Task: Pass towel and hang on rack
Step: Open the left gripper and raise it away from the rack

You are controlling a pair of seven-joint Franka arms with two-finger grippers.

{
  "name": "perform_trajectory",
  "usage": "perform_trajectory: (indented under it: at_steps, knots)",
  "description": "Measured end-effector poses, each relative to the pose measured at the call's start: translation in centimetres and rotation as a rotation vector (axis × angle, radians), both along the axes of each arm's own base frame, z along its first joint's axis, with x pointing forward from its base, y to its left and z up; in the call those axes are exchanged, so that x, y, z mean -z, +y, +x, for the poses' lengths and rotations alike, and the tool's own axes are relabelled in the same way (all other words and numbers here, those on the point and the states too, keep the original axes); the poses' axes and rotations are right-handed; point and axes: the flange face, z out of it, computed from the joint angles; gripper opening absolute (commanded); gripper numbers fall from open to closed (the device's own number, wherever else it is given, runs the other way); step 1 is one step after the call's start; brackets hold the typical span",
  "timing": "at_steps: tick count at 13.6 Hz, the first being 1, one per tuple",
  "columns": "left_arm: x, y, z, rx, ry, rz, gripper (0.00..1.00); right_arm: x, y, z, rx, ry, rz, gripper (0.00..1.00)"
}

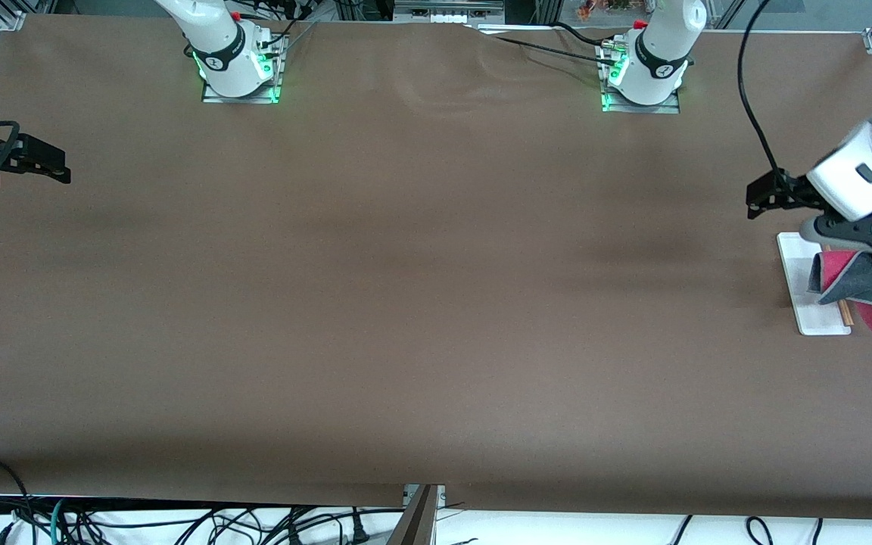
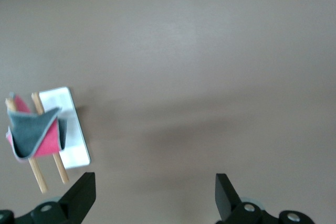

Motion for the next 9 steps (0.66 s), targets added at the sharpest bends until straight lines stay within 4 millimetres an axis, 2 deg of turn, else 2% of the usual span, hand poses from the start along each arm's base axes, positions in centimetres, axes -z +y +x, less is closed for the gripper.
perform_trajectory:
  at_steps: [2,3,6,9]
  knots:
    - [0.1,-0.9,-1.8,-0.049,-0.016,0.009,1.00,0.1,-0.1,0.1,0.004,0.000,0.000,1.00]
    - [0.6,-1.1,-1.9,-0.058,-0.024,-0.008,1.00,0.1,-0.2,0.1,0.007,0.000,0.000,1.00]
    - [2.1,-0.2,-1.6,-0.087,-0.026,-0.063,1.00,0.1,-0.2,0.1,0.010,0.000,0.000,1.00]
    - [2.3,0.4,-1.4,-0.093,-0.033,-0.078,1.00,0.1,-0.2,0.1,0.010,-0.001,0.000,1.00]
